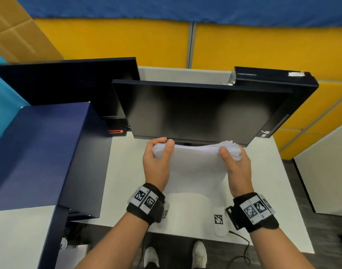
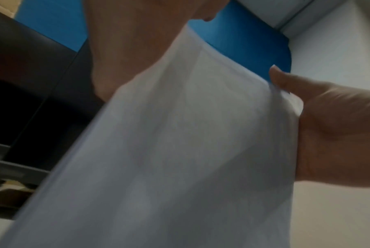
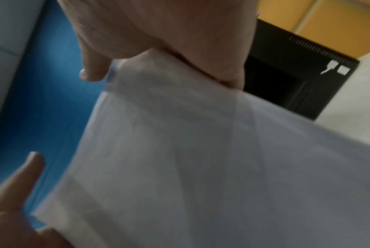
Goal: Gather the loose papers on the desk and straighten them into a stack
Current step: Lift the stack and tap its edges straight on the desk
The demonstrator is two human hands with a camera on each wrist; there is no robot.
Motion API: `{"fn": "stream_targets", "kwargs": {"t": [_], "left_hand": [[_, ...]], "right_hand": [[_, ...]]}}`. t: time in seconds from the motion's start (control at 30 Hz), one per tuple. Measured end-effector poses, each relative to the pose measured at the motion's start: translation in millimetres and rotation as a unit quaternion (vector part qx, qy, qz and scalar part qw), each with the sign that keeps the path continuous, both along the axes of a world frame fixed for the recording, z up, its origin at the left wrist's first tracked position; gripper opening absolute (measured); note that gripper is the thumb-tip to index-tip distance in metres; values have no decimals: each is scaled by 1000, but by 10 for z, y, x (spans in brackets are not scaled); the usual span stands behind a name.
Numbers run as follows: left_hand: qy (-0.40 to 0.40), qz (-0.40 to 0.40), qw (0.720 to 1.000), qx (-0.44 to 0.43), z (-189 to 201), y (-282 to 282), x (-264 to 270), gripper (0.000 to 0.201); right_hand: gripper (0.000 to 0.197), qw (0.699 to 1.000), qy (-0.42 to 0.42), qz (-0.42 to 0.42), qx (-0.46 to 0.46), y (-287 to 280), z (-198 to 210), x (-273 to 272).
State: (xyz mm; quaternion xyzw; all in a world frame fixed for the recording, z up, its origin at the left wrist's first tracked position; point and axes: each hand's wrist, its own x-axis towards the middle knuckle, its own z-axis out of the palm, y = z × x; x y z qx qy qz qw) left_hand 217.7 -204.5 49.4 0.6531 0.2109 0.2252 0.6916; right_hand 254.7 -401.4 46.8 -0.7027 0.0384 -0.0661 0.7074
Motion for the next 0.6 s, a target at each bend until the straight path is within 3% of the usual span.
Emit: {"fn": "stream_targets", "kwargs": {"t": [0.13, 0.3, 0.4, 0.53, 0.6], "left_hand": [[19, 62, 998, -28, 91, -80, 101, 32], [12, 70, 997, -15, 113, -82, 125, 6], [10, 70, 997, -7, 103, -92, 117, 5], [0, 45, 999, -7, 109, -103, 102, 11], [-3, 28, 1000, -3, 115, -86, 75, 19]], "right_hand": [[25, 997, 14, -71, 6, 131, 112, 62], [20, 995, 8, -94, 42, 116, 133, 90], [32, 995, 11, -91, 40, 113, 161, 83], [11, 994, 0, -113, -4, 136, 149, 110], [15, 993, -13, -114, 14, 113, 138, 130]]}}
